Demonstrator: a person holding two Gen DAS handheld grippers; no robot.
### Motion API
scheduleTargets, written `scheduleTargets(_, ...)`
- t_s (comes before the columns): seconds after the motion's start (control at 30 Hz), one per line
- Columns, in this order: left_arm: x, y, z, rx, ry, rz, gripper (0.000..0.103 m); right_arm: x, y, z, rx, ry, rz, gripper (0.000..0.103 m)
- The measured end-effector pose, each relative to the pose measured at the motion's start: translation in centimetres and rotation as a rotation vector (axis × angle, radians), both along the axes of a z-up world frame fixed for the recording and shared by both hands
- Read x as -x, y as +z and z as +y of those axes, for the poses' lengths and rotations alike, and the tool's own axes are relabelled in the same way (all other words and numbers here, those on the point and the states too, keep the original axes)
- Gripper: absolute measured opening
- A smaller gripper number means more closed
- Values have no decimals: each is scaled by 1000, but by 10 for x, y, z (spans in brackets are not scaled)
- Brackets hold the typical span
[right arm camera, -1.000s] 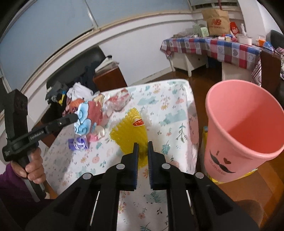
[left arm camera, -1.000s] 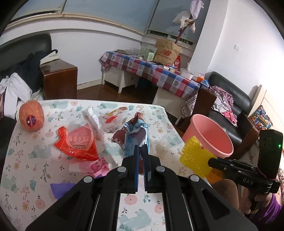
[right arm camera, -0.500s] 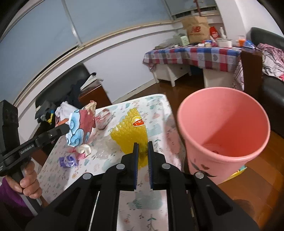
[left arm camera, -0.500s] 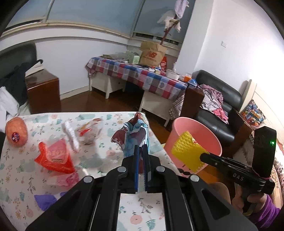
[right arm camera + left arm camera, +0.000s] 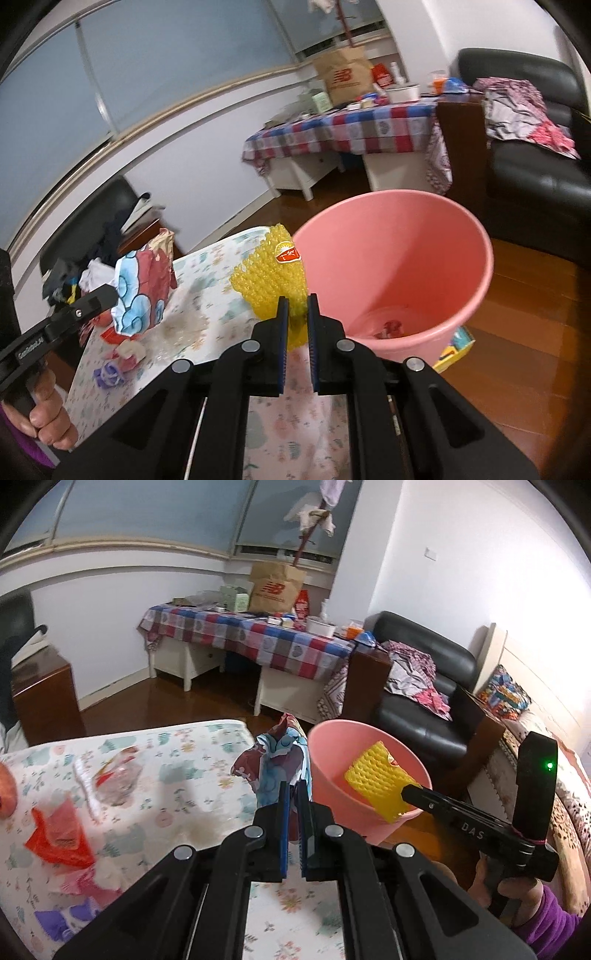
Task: Collect trash
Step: 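Carry the blue wrapper with the left gripper and yellow net with the right over the bucket, then open both grippers to drop the wrapper and net into the pink bucket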
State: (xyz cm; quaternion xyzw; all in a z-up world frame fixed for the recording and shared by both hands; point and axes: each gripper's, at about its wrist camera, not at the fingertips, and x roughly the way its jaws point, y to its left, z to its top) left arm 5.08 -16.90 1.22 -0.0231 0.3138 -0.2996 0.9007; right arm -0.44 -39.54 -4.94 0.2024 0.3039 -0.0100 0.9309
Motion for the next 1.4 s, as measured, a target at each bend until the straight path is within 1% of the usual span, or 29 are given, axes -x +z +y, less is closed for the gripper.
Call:
scheduleTargets(0.17,-3,-3,-31,-9,-48,1,3,5,-6,-18,1,-62,-1,10)
scheduleTargets(0.33,-9,-6,-59,-15,-91,10,3,7,-8,-27,41,-107,0,10)
scheduleTargets(0.47,-14,-11,-83,-27,-122,19,3,7,-11,-36,48,-140,7,10)
scheduleTargets(0.7,-32,-27,-118,-52,-149,61,3,3,-19,-49,49,-176,23,10)
scheduleTargets(0.9,-47,-45,-136,-75,-143,113,3,-6,-28,-55,60,-192,48,10)
scheduleTargets(1.17,-51,-54,-144,-87,-143,127,3,-14,-34,-51,79,-184,78,11)
scheduleTargets(1.3,-51,-55,-147,-82,-136,131,4,-16,-38,-53,74,-185,86,20)
scheduleTargets(1.4,-51,-56,-146,-79,-132,133,6,-16,-39,-54,78,-191,89,23)
